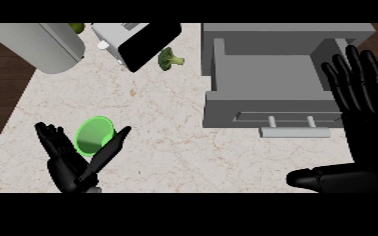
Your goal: Pick up the cup, place it into the drawer and close the drawer
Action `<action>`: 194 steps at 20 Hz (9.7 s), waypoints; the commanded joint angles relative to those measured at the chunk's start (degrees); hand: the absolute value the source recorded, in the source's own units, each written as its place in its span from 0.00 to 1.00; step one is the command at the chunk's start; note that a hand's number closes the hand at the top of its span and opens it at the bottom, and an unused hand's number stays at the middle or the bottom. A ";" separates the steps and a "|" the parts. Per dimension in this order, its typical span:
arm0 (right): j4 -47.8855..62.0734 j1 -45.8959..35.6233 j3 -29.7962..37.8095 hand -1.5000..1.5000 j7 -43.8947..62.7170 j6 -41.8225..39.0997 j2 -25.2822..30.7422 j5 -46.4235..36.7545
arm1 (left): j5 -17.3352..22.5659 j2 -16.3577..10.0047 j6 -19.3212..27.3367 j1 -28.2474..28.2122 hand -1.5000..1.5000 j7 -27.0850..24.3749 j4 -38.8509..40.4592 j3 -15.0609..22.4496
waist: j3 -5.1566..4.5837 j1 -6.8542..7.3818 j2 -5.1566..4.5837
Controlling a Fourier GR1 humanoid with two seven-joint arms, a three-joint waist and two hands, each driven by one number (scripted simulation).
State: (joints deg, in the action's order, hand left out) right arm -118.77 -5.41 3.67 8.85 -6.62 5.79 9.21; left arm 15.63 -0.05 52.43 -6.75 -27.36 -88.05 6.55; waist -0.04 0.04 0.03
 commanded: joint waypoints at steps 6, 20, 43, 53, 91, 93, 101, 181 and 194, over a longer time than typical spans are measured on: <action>-1.97 0.55 -2.37 0.00 0.49 0.63 -1.25 -1.79 | 12.32 0.05 -6.28 2.43 0.00 -14.49 13.81 -4.97 | 0.00 -0.10 -0.03; -3.92 3.45 -3.99 0.00 0.62 -0.44 -2.09 -2.50 | 19.98 0.04 -14.28 5.44 0.00 -25.35 27.36 -10.18 | 0.01 -0.18 -0.01; -0.57 2.38 -2.22 0.00 -1.09 -0.75 -2.07 -2.91 | 22.98 -1.79 -25.52 14.22 0.00 -29.44 40.37 -15.48 | 0.03 -0.09 -0.02; -2.38 -0.22 -0.66 0.00 2.83 -0.07 -1.42 0.36 | 24.60 -3.70 -42.64 20.66 0.00 -35.18 54.11 -19.01 | -0.02 -0.36 -0.10; -1.65 2.07 2.22 0.00 0.96 -2.21 0.20 1.71 | 10.79 -10.46 -54.37 22.61 1.00 -5.09 11.41 0.70 | 0.08 0.22 0.19; -0.37 0.02 4.21 0.00 2.59 -2.38 1.62 3.30 | 12.25 -10.60 -53.88 24.77 1.00 -0.23 8.74 0.08 | 0.07 0.14 0.13; -0.67 -1.10 2.60 0.00 2.39 -1.48 0.64 1.60 | 6.85 -6.82 -42.50 36.15 1.00 11.77 2.97 1.84 | 0.06 -0.11 0.08; -2.92 3.11 3.31 1.00 1.28 -14.45 8.29 7.32 | 31.16 -6.74 -29.75 75.11 0.00 2.85 47.82 18.09 | 0.00 0.54 0.56; -0.90 8.89 -2.62 1.00 -3.71 -14.83 7.98 -10.84 | 31.96 -23.44 -27.94 47.48 0.00 11.16 15.42 16.75 | 0.05 1.52 0.55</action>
State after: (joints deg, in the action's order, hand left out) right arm -119.04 -0.03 3.89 6.87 -22.61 15.53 4.52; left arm 47.19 -18.21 24.36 47.56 -18.94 -63.51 24.31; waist -0.01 1.76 0.60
